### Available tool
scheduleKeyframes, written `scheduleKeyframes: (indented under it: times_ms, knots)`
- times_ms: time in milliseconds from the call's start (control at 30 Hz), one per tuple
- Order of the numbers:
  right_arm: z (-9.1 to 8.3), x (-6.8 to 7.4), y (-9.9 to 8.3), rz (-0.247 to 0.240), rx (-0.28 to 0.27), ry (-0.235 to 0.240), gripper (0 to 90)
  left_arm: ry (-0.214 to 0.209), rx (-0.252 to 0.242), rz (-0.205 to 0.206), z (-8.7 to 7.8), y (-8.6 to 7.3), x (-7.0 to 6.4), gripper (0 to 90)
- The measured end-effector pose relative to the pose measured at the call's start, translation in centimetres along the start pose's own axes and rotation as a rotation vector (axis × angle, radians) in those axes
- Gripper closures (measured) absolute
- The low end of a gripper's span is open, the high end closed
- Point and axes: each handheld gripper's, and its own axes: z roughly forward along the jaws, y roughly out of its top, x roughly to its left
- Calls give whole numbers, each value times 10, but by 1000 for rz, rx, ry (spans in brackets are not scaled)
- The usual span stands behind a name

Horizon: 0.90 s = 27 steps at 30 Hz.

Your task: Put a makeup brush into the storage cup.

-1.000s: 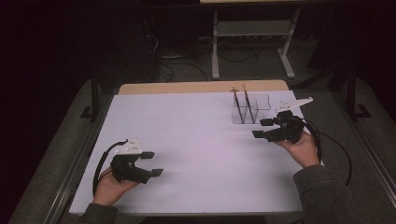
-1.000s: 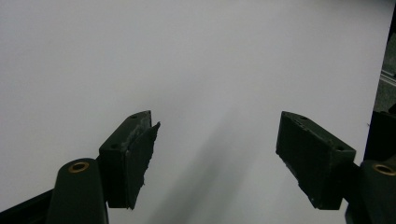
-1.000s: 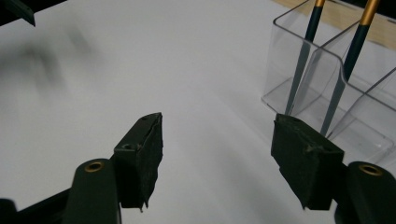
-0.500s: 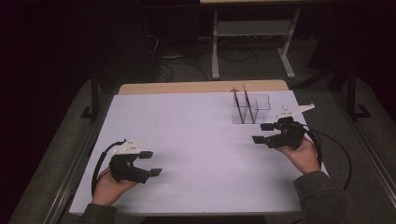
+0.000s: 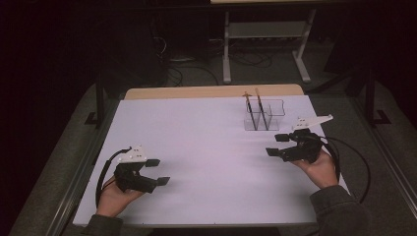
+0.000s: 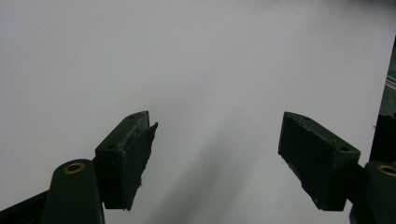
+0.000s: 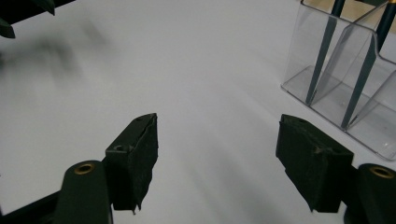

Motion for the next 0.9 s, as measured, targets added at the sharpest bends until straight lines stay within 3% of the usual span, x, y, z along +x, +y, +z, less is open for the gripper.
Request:
scheduleKeyframes:
  times_ms: [367, 900]
  knots:
    - [-1, 4, -8, 15, 16, -2, 264, 10, -8, -7, -1, 0, 1, 243]
    - [-6, 11, -23, 24, -2, -22, 230, 16, -1, -13, -1, -3, 2, 220]
